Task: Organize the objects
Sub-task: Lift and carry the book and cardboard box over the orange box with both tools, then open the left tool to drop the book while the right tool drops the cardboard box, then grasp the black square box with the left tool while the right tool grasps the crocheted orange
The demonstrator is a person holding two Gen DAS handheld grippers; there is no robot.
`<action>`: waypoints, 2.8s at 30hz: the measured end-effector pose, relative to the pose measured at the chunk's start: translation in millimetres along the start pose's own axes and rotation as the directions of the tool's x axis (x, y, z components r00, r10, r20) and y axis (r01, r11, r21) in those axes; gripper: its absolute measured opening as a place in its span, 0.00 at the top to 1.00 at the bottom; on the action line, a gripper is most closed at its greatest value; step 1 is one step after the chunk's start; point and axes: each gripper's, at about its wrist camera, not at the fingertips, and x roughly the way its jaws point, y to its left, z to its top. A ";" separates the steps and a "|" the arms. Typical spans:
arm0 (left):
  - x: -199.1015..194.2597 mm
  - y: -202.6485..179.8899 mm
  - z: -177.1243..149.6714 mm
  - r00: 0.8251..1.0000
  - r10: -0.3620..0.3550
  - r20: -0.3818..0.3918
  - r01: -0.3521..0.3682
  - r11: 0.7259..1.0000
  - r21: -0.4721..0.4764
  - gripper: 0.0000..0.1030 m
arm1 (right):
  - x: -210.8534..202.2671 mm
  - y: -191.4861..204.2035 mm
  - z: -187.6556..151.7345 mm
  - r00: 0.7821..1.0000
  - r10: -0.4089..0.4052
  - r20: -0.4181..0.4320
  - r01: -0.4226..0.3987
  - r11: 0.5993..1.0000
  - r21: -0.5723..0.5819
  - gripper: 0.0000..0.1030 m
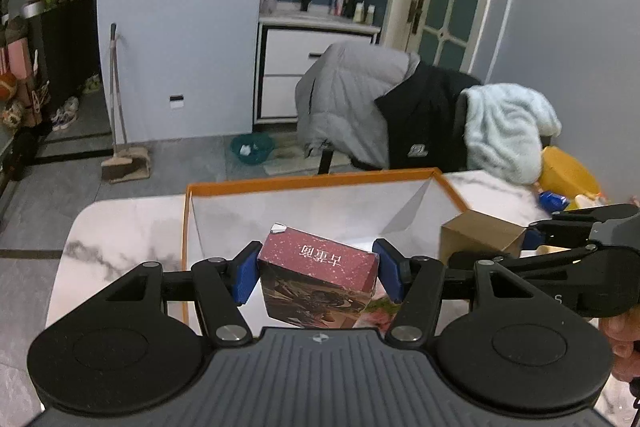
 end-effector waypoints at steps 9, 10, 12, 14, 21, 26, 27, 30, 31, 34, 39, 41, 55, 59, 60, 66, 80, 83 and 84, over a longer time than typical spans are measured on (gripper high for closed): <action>27.0 8.2 -6.8 0.998 0.031 -0.061 -0.031 0.999 -0.010 0.32 | 39.4 -7.9 -23.4 0.997 -0.019 -0.076 0.018 1.000 -0.012 0.54; 29.9 8.2 -7.5 0.997 0.038 -0.071 -0.039 0.999 -0.008 0.32 | 43.5 -8.0 -24.6 0.996 -0.019 -0.086 0.018 1.000 -0.015 0.54; 34.6 8.6 -9.7 0.996 0.044 -0.083 -0.045 0.999 -0.003 0.32 | 48.2 -6.3 -27.1 0.995 -0.022 -0.099 0.020 1.000 -0.017 0.54; 37.9 8.1 -12.4 0.994 0.047 -0.094 -0.048 0.999 0.000 0.32 | 50.6 -2.9 -28.4 0.994 -0.026 -0.105 0.024 0.999 -0.023 0.54; 51.8 3.3 -21.6 0.986 0.081 -0.147 -0.080 0.997 0.017 0.32 | 54.9 2.8 -30.9 0.993 -0.027 -0.114 0.022 0.999 -0.046 0.54; 54.4 1.5 -23.5 0.981 0.122 -0.152 -0.120 0.992 0.022 0.31 | 54.3 4.5 -32.4 0.995 -0.024 -0.101 0.020 0.999 -0.043 0.51; 54.4 2.4 -23.4 0.980 0.124 -0.153 -0.122 0.992 0.022 0.31 | 53.7 4.2 -32.2 0.995 -0.022 -0.096 0.018 0.999 -0.041 0.49; 48.6 4.4 -19.8 0.986 0.118 -0.119 -0.118 0.993 0.009 0.28 | 48.7 3.5 -29.8 0.997 -0.040 -0.063 0.038 0.999 -0.036 0.38; 46.2 5.6 -17.5 0.987 0.115 -0.109 -0.116 0.993 0.001 0.25 | 47.2 2.9 -29.2 0.998 -0.039 -0.057 0.037 0.999 -0.032 0.38; 39.3 8.2 -11.8 0.990 0.113 -0.086 -0.115 0.993 -0.015 0.25 | 43.3 0.0 -27.6 0.998 -0.033 -0.047 0.032 0.999 -0.018 0.38; 31.7 12.6 -11.5 0.991 0.107 -0.085 -0.109 0.994 -0.017 0.25 | 37.6 -0.2 -28.3 0.999 -0.030 -0.041 0.029 0.999 -0.019 0.38; 24.5 15.0 -12.4 0.992 0.100 -0.080 -0.102 0.995 -0.021 0.25 | 33.9 -0.8 -28.4 0.999 -0.026 -0.037 0.025 0.999 -0.019 0.38; -35.8 25.8 -15.8 0.993 0.110 -0.049 -0.111 0.994 -0.011 0.25 | -15.1 22.1 -25.2 1.000 -0.017 0.001 0.017 0.998 -0.063 0.38; -49.8 24.2 -23.1 0.993 0.108 -0.052 -0.109 0.994 0.002 0.19 | -35.1 35.3 -29.4 1.000 -0.006 0.012 0.007 0.996 -0.087 0.38; -53.2 23.5 -25.4 0.992 0.111 -0.055 -0.111 0.994 0.004 0.19 | -40.9 38.0 -31.7 1.000 -0.001 0.014 0.002 0.996 -0.087 0.38; -75.3 23.5 -45.7 0.996 0.070 -0.048 -0.070 0.997 -0.014 0.19 | -68.6 52.2 -52.1 1.000 0.023 0.004 -0.022 0.993 -0.114 0.38; -87.1 17.0 -97.3 0.994 0.041 -0.100 -0.039 0.999 0.029 0.17 | -117.2 62.5 -106.1 0.997 0.075 -0.033 -0.079 0.985 -0.151 0.37; -83.7 16.4 -111.5 0.991 0.038 -0.130 -0.032 0.998 0.046 0.16 | -122.6 64.8 -119.3 0.995 0.086 -0.050 -0.093 0.981 -0.169 0.37; -81.5 16.0 -116.4 0.989 0.037 -0.144 -0.030 0.998 0.051 0.16 | -123.8 65.9 -124.1 0.994 0.088 -0.058 -0.097 0.980 -0.175 0.36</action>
